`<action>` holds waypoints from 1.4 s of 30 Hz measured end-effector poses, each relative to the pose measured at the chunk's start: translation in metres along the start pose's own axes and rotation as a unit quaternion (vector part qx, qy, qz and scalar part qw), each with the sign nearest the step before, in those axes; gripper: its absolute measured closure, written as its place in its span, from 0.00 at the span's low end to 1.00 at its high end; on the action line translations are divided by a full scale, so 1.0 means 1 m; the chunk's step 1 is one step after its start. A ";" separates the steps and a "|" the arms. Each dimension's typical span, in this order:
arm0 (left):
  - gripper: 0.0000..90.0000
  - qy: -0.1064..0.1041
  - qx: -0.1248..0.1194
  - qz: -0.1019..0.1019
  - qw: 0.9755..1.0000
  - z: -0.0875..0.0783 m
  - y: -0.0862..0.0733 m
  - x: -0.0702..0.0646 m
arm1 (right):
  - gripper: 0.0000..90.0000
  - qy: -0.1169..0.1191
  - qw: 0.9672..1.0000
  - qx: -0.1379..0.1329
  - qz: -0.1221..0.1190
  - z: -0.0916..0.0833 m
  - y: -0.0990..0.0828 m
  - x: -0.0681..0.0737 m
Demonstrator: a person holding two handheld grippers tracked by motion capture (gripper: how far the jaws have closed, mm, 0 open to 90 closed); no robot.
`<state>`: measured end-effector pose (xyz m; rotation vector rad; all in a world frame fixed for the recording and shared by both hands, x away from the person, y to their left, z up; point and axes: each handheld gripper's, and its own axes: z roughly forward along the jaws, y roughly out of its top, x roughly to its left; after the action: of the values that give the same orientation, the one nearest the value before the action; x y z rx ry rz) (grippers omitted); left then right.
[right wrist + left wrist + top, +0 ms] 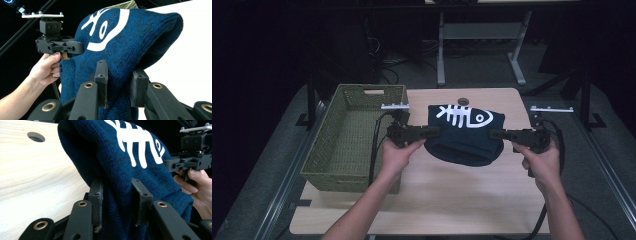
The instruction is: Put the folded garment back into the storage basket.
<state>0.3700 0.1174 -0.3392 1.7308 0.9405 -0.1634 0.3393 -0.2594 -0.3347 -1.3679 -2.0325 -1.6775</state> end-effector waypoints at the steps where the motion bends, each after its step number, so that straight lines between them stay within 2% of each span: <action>1: 0.73 -0.001 -0.001 -0.001 1.000 -0.003 0.001 0.001 | 0.80 0.001 1.000 0.001 0.000 0.001 0.001 0.001; 19: 0.73 0.014 -0.018 -0.012 1.000 -0.048 0.008 0.018 | 0.80 0.019 1.000 0.015 -0.012 0.042 0.022 0.022; 29: 0.72 0.016 -0.028 -0.021 0.999 -0.067 0.009 0.026 | 0.80 0.024 0.999 0.018 -0.017 0.060 0.031 0.032; 42: 0.72 0.031 -0.038 -0.026 0.998 -0.093 0.011 0.035 | 0.79 0.038 0.999 0.016 -0.016 0.085 0.039 0.046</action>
<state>0.3691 0.2142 -0.3142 1.6494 1.0258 -0.1064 0.3757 -0.1651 -0.3084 -1.2486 -2.0397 -1.6763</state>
